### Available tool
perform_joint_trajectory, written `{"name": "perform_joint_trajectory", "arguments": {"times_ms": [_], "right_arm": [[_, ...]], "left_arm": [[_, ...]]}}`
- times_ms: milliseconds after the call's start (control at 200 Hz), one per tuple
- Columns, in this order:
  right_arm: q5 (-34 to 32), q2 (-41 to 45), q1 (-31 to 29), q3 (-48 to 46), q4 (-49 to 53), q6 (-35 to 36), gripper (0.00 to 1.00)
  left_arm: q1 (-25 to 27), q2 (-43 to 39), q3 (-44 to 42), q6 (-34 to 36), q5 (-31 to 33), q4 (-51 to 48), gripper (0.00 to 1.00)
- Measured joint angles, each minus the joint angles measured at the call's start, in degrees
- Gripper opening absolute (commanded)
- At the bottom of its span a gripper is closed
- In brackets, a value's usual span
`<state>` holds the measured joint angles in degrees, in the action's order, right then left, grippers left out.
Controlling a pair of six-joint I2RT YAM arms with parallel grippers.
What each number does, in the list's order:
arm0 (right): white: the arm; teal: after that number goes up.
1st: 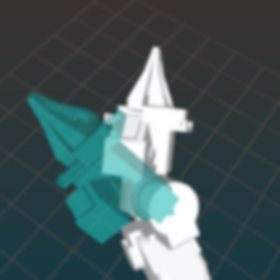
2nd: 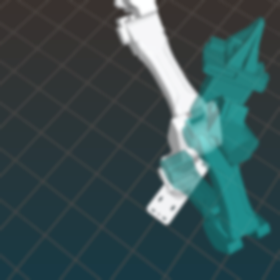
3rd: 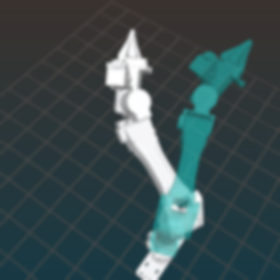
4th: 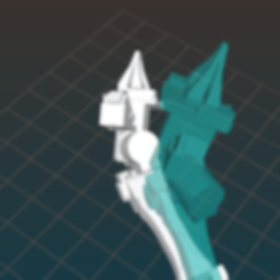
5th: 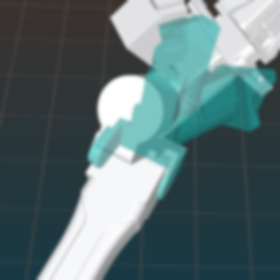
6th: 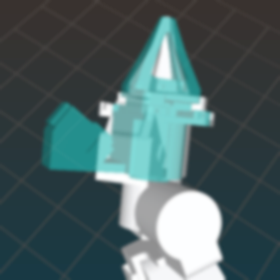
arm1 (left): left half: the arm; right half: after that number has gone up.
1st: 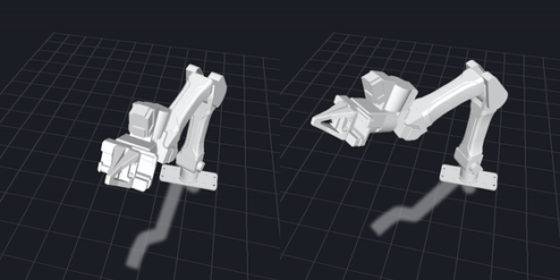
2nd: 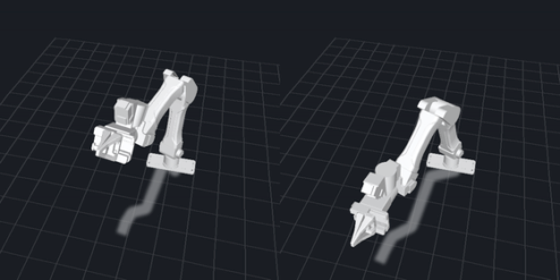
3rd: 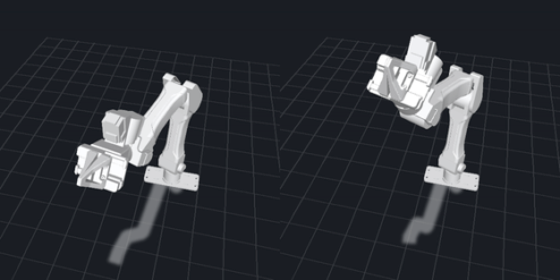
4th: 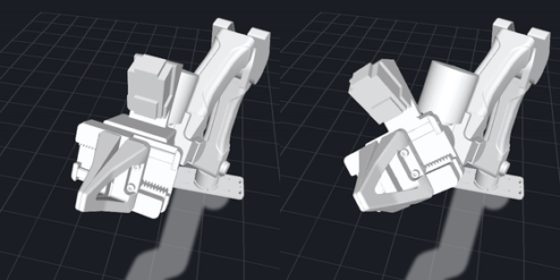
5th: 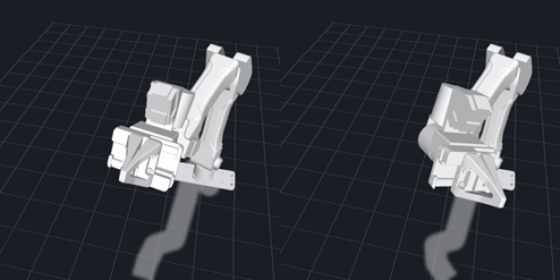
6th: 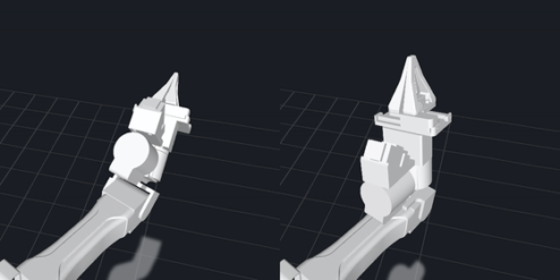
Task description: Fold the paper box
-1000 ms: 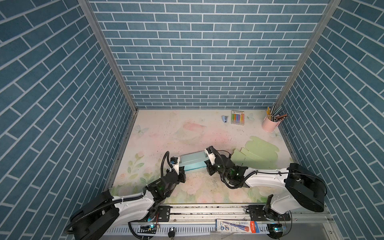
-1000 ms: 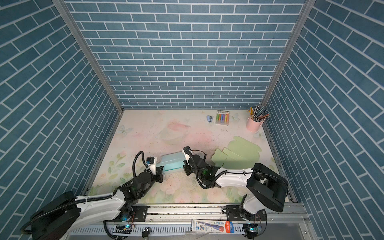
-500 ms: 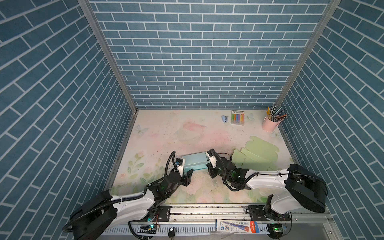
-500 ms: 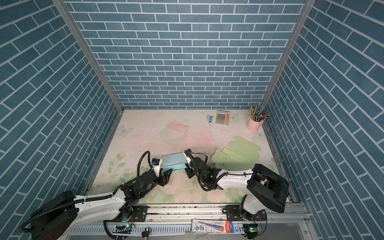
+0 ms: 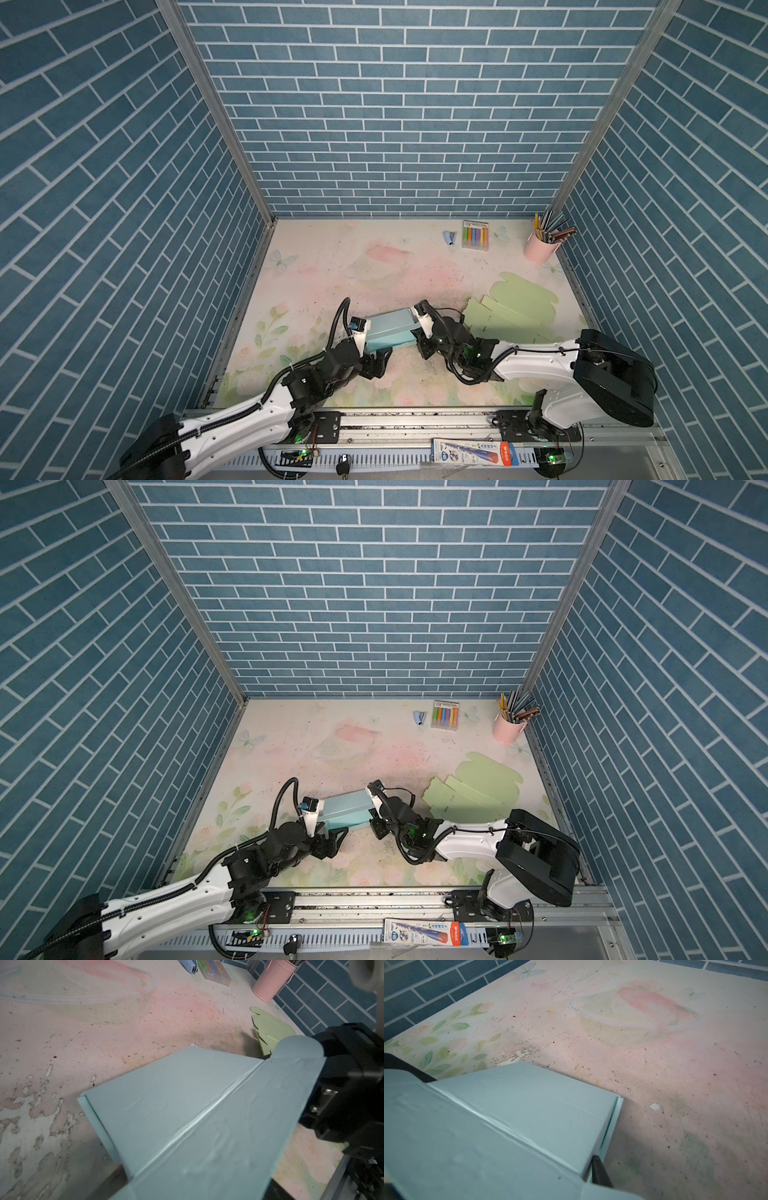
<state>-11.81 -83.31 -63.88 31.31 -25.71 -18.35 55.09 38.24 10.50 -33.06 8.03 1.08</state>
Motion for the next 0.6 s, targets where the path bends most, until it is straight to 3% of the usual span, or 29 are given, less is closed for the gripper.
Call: {"name": "perform_joint_trajectory", "arguments": {"times_ms": [145,600], "right_arm": [[0.5,0.0,-0.2,0.0,0.0,-0.4,0.2],[0.7,0.0,-0.2,0.0,0.0,-0.9,0.2]], "left_arm": [[0.0,-4.4,4.7,-2.1,0.7,-7.7,0.89],[0.1,-13.3,6.8,-3.6,0.9,-13.6,0.89]]}}
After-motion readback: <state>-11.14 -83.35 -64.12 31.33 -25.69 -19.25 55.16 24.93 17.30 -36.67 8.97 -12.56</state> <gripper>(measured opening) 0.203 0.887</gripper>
